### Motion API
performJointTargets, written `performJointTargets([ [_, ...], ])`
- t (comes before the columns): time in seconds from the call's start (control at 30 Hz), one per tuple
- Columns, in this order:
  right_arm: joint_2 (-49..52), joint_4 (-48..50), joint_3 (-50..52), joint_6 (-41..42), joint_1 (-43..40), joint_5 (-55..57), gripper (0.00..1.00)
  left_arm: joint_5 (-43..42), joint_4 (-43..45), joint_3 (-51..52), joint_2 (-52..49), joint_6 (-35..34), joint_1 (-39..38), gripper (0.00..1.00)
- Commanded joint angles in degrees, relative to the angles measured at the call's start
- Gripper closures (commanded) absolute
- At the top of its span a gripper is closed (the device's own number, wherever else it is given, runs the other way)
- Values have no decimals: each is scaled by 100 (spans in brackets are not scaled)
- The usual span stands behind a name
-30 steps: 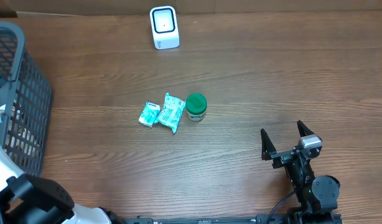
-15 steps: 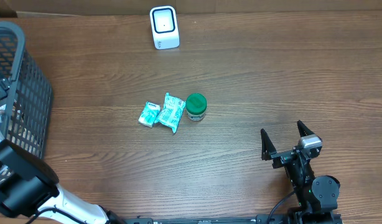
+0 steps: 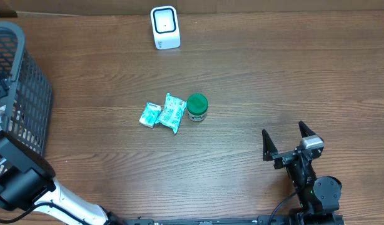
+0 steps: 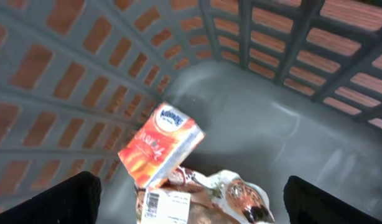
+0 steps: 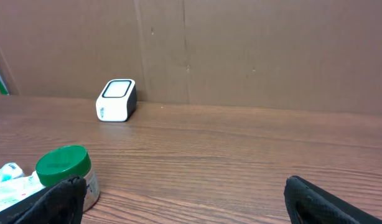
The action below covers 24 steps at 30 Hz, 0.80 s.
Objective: Scan the item barcode
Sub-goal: 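Reach the left gripper back into the basket and grasp the orange Kleenex pack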
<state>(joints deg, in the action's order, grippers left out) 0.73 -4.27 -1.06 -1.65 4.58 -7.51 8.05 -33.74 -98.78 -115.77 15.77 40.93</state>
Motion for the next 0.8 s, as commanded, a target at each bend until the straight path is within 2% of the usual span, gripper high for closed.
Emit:
performJointTargets([
  [0.0,-57,26,61,17,-11,-26,0,44,107,28,-201,269,35,4],
  [0.3,-57,26,61,17,-11,-26,0,35,146,28,-487,887,35,5],
  [0.57,-57,26,61,17,-11,-26,0,44,413,28,-640,914,37,6],
  [0.77,-57,26,61,17,-11,-26,0,149,588,28,-758,1187,37,11],
])
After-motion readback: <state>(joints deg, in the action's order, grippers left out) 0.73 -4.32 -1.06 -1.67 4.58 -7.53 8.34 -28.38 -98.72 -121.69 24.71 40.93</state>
